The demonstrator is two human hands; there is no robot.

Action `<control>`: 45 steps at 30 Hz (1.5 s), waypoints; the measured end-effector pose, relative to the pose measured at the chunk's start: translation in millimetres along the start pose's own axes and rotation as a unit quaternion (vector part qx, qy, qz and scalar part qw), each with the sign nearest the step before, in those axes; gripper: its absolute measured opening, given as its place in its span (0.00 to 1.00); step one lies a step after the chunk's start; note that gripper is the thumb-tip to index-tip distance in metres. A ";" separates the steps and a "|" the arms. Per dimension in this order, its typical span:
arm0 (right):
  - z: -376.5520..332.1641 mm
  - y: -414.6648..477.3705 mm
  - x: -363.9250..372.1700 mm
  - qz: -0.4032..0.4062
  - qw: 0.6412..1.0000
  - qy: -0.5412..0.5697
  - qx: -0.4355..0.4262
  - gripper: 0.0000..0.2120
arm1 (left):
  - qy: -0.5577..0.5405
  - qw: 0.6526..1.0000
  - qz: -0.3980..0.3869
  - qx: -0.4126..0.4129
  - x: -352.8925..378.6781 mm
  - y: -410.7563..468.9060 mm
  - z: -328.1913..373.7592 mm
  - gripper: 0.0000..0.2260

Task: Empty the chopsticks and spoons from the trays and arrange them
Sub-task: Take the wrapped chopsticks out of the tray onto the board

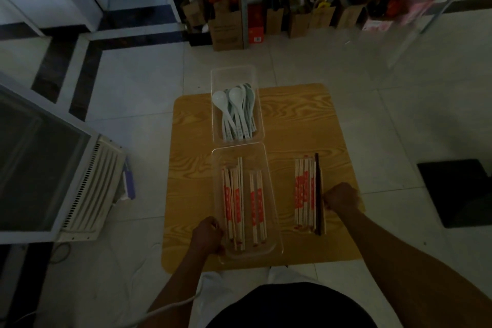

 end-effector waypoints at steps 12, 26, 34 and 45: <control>-44.6 -17.4 -12.9 0.049 0.997 0.007 -0.052 0.08 | -0.007 1.000 -0.017 0.015 1.6 0.9 0.4 0.03; -158.5 -153.5 99.5 -0.054 0.949 -0.050 -0.307 0.09 | -0.056 0.998 -0.040 0.006 0.1 1.9 -1.7 0.04; -131.9 -152.1 171.4 -0.095 0.968 -0.094 -0.211 0.08 | -0.022 0.998 -0.061 0.015 1.0 7.1 -8.7 0.16; -133.0 -152.7 175.4 -0.120 0.982 -0.046 -0.142 0.08 | -0.008 0.997 -0.070 0.014 2.4 11.8 -11.4 0.21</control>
Point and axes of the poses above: each hand's wrist, its own y-axis towards the middle knuckle, its own x-axis out of the palm, z = x × y, the point moved 6 cm from there along y, towards the middle knuckle, and after that the axes turned 4 degrees about x, right-handed, at the moved point
